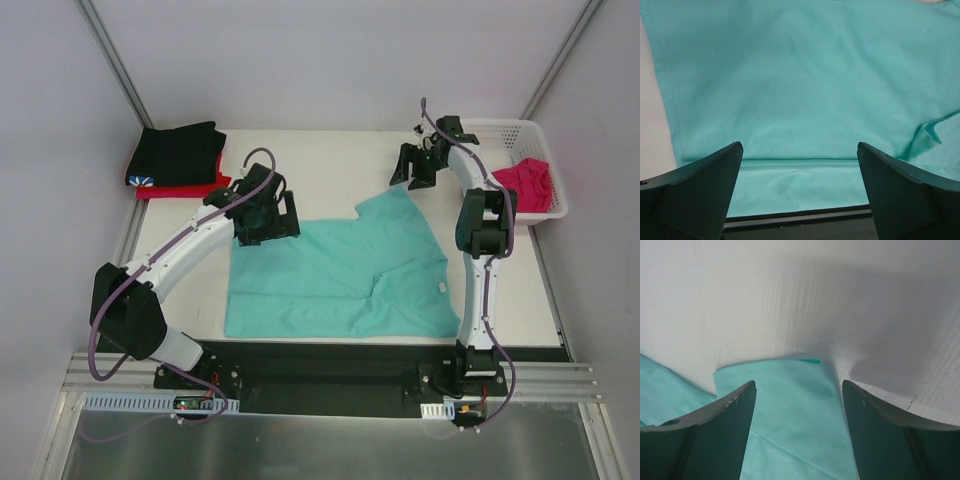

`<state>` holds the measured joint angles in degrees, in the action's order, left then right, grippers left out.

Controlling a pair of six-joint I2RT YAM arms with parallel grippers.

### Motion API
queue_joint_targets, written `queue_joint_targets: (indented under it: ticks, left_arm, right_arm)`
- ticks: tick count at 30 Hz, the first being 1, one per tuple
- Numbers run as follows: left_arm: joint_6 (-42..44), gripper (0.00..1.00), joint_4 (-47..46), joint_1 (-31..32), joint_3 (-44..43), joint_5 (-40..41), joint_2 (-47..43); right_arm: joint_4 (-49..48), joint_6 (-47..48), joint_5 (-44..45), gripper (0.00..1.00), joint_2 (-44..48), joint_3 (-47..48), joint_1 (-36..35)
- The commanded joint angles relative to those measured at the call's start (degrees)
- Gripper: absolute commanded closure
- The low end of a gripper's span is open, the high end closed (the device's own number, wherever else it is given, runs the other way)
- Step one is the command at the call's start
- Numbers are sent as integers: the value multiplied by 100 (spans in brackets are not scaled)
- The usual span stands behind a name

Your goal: Fold and stack the t-shirts

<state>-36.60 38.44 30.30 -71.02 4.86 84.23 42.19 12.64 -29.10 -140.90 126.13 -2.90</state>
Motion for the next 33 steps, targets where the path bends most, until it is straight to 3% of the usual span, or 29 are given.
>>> queue_joint_targets:
  ticks: [1,28,31,32,33]
  left_arm:
    - [109,1,173,-7,-201,-47,-90]
    - [4,1,358,-7,-272,-82,-354]
    - [-5,1,384,-7,-272,-65,-398]
    - [-5,1,384,-7,-272,-73,-398]
    - [-14,1,384,-7,-280,-73,-407]
  right_arm:
    - [-62,-183,-332,27,-122,342,140]
    - [149,-720,-790,36,-245,70,8]
    - [175,-702,-772,53,-201,18,17]
    - [175,-693,-772,66,-192,-26,8]
    - [184,-684,-755,71,-183,-35,8]
